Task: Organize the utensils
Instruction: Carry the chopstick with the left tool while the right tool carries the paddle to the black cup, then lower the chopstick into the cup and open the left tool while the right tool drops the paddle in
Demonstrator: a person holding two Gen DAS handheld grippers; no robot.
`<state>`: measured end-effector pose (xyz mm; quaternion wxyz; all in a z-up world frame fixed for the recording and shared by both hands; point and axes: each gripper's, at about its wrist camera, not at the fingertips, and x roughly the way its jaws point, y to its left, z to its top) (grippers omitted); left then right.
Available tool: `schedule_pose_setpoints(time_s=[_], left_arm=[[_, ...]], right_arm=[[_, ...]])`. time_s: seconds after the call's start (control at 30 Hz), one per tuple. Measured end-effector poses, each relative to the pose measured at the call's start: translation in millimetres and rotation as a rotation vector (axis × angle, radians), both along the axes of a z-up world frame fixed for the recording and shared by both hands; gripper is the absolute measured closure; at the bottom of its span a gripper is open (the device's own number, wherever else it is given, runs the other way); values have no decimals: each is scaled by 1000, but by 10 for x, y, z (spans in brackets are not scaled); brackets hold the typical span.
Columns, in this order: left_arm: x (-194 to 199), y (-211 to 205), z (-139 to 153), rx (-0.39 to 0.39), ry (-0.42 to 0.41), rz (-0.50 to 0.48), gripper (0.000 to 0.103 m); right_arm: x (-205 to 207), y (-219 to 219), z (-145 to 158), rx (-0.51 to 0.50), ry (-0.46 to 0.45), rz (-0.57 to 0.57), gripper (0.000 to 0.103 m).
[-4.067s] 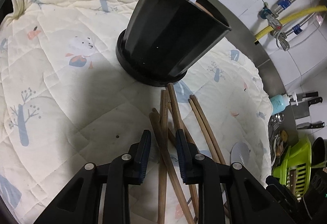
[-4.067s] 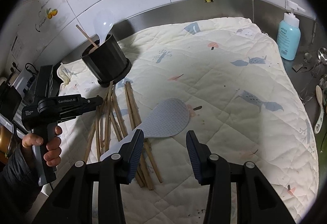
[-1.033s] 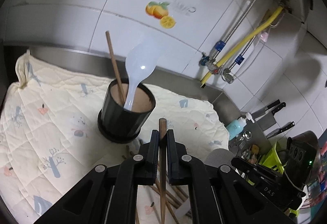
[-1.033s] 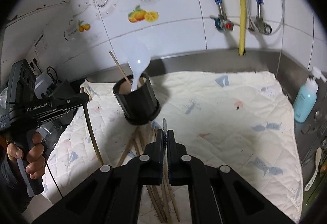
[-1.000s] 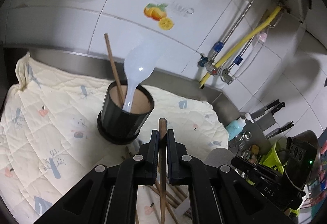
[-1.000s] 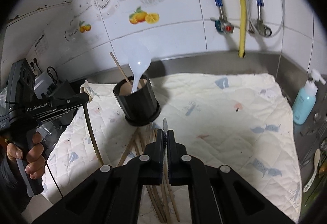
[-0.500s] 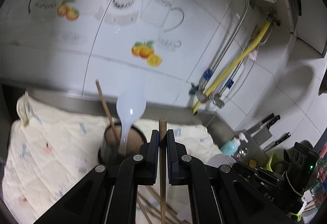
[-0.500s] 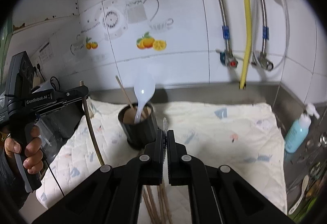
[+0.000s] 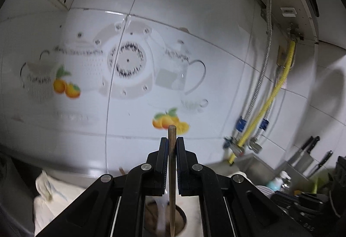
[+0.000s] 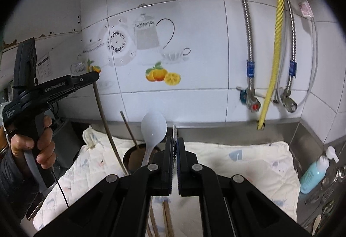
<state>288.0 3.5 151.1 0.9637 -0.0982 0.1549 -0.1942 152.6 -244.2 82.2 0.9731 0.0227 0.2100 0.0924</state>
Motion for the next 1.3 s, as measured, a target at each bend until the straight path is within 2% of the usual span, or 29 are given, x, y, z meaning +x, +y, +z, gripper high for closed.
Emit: schedule_pose_setpoints(time_s=[0.1,0.23,0.57,0.73,1.0,1.3], left_arm=[[152,12,-16,19,-34,29,96],[295,23,-170,50,-38,49,96],[469,92,-692,61,65,43,96],[482,148,-850,58,110,46,96],[507,206,-980,51,170,36,95],[536,240,-1045,40,242,30,94]], right_arm=[[115,39,54,-4,-12,-11,98],[254,93,124,-11,-31,-26,98],[628,311,220,-25,-85,-41,98],[779,452,117,-52,-82,-45,98],[871,693,-154,-158,-53,-41,98],[908,753,-399,-201,28,-21,98]])
